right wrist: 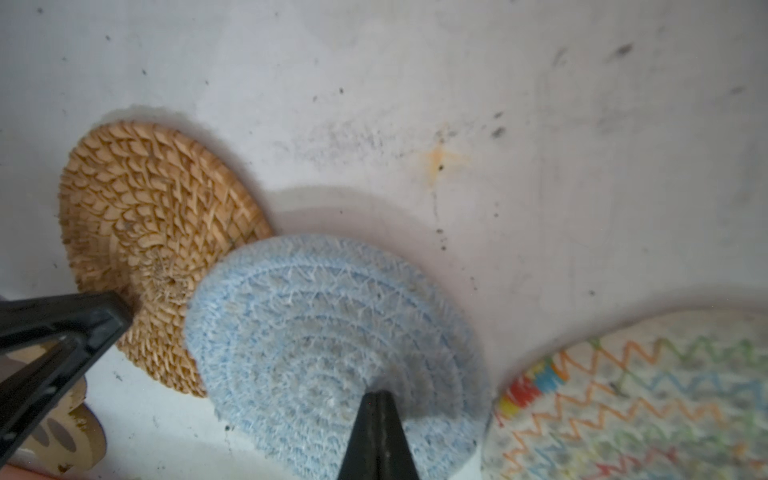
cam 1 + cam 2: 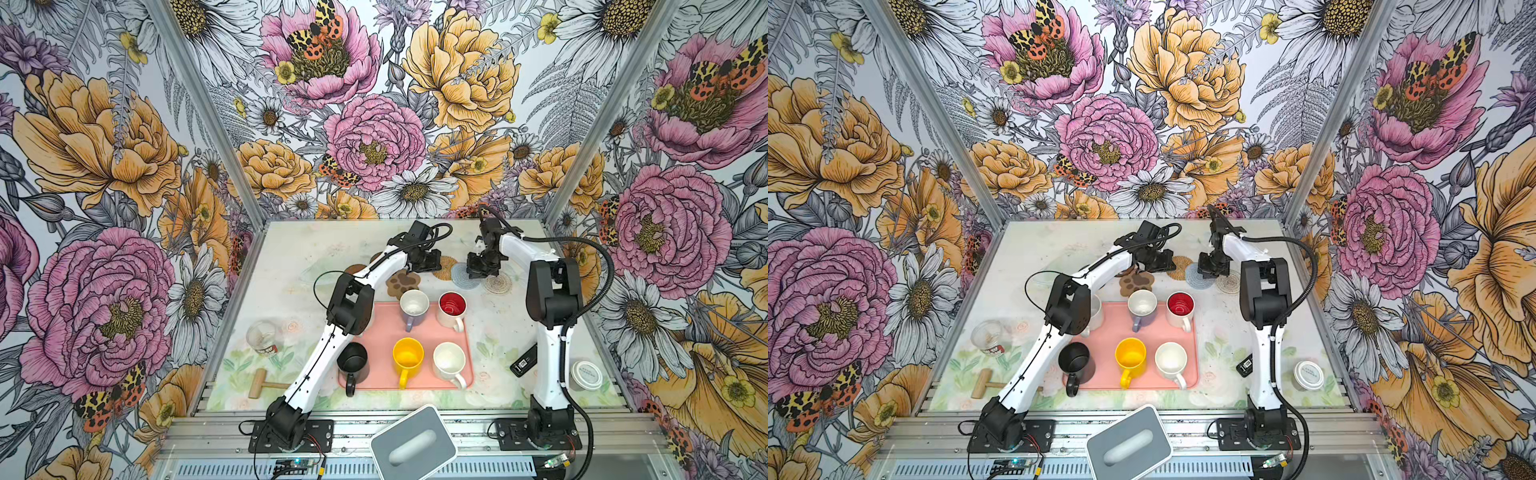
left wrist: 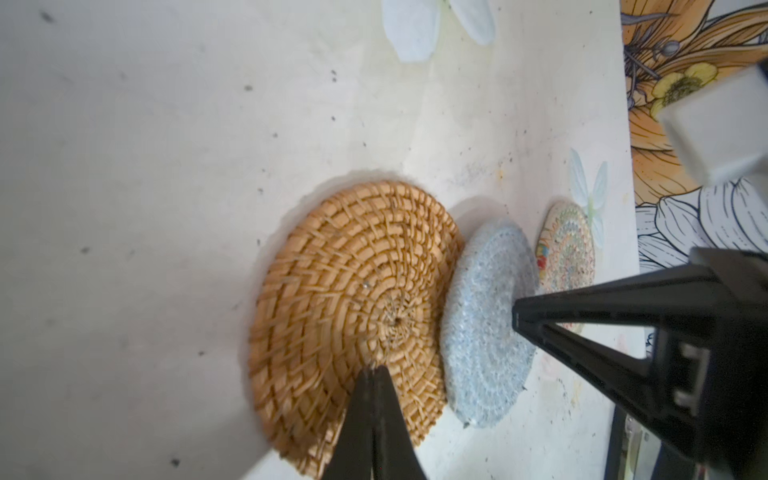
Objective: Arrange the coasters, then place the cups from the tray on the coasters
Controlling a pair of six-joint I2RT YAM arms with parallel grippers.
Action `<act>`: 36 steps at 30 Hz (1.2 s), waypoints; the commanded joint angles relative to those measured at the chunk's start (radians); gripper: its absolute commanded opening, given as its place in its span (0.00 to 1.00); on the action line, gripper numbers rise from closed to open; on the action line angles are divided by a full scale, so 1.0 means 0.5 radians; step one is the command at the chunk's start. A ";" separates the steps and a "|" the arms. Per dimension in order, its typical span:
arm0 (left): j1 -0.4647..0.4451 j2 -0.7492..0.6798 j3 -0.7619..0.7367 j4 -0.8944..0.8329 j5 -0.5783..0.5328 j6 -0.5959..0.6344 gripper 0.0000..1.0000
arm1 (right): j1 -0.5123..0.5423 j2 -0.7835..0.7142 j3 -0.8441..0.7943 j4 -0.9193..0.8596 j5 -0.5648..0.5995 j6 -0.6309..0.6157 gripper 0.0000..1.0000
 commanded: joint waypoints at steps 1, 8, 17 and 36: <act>0.007 0.055 0.077 0.018 -0.147 -0.080 0.00 | 0.037 0.034 -0.087 -0.026 -0.062 -0.039 0.00; 0.021 -0.015 -0.186 0.013 -0.265 -0.105 0.00 | 0.037 0.029 -0.094 -0.030 -0.066 -0.041 0.00; 0.070 -0.135 -0.509 -0.035 -0.309 -0.116 0.00 | 0.034 -0.023 -0.144 -0.041 -0.038 -0.059 0.09; 0.124 -0.400 -0.950 -0.031 -0.441 -0.012 0.00 | 0.003 0.017 -0.105 -0.058 -0.006 -0.026 0.11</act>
